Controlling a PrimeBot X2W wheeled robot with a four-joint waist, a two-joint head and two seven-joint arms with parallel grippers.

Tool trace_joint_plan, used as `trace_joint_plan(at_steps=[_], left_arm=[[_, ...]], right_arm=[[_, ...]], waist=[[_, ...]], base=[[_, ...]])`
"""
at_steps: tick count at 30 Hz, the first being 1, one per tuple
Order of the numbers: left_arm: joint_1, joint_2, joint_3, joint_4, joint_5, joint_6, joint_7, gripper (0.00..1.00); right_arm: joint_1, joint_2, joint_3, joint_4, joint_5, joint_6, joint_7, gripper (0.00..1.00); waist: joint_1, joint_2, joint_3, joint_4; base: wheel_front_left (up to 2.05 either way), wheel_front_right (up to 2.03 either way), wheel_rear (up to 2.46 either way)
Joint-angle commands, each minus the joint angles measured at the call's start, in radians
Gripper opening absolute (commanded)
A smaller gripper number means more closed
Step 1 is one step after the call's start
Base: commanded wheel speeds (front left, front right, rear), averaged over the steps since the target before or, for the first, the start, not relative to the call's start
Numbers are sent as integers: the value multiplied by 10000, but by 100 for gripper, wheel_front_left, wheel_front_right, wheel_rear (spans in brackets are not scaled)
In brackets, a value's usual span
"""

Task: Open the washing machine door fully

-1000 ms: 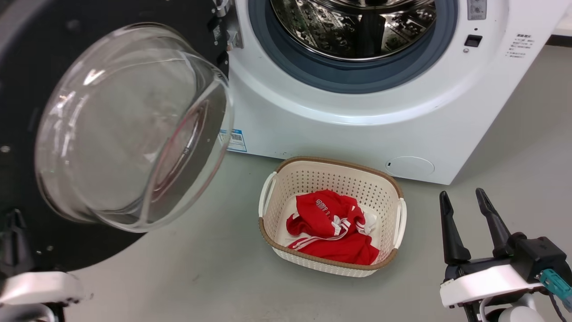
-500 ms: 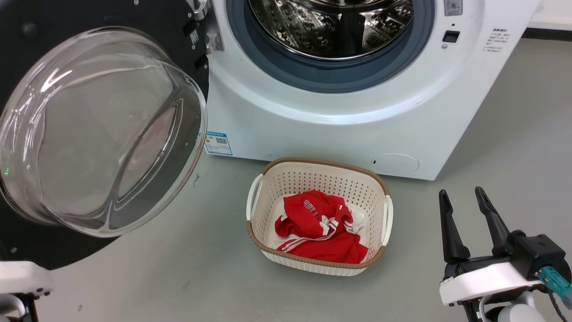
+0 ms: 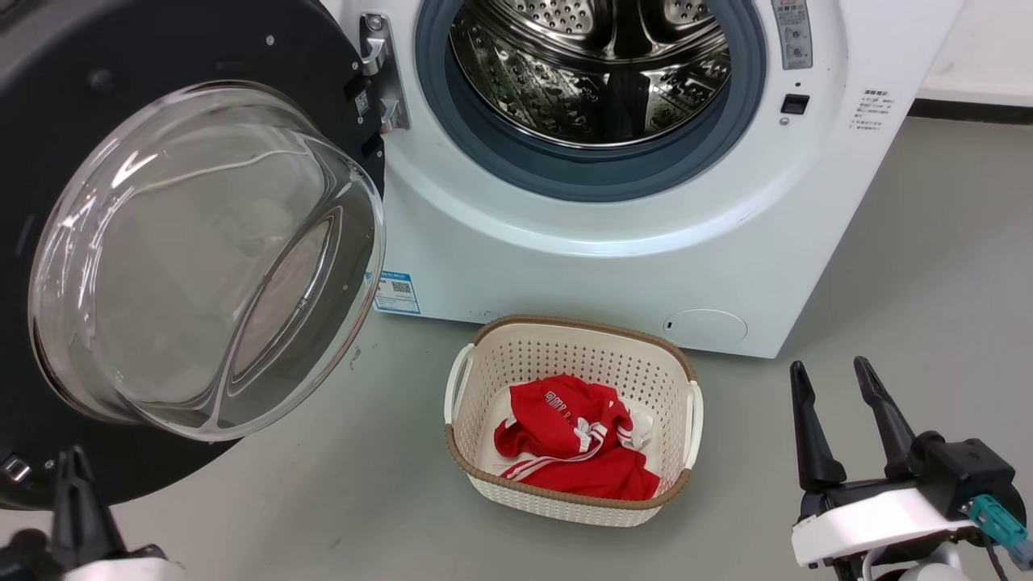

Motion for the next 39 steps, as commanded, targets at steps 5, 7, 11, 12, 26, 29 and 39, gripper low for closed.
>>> trace_joint_plan(at_steps=[5,7,11,12,26,29,39], left_arm=[[717,-436,-548,-818,91,162,21,100],[882,-493,-848,-1114,68,341,21,100],[1119,-522,-1818,-1448,41,398,21,100],[1124,-517,-2076,-1494,67,394,21,100],[15,-503,-3981,-1493,955,26,21,100],[-121,-477,-3955,-1433,1082,13,21,100],[-150,-460,-3859,-1381,1220,108,23,100]], right_arm=[[121,12,109,56,30,-7,-51,100],[173,12,103,54,7,-7,-53,100],[264,12,131,49,-76,-5,-61,100],[275,12,140,43,-106,-7,-60,100],[297,13,59,-174,-375,-7,-54,100],[327,13,55,-196,-359,-7,-50,100],[210,12,97,-95,-250,-7,-53,100]], waist=[[0,0,-173,-97],[0,0,-237,-150],[0,0,-347,-288],[0,0,-366,-337],[0,0,-522,-1309],[0,0,-504,-1510],[0,0,-304,-1727]], base=[[0,0,0],[0,0,0],[0,0,0],[0,0,0],[0,0,0],[0,0,0],[0,0,0]])
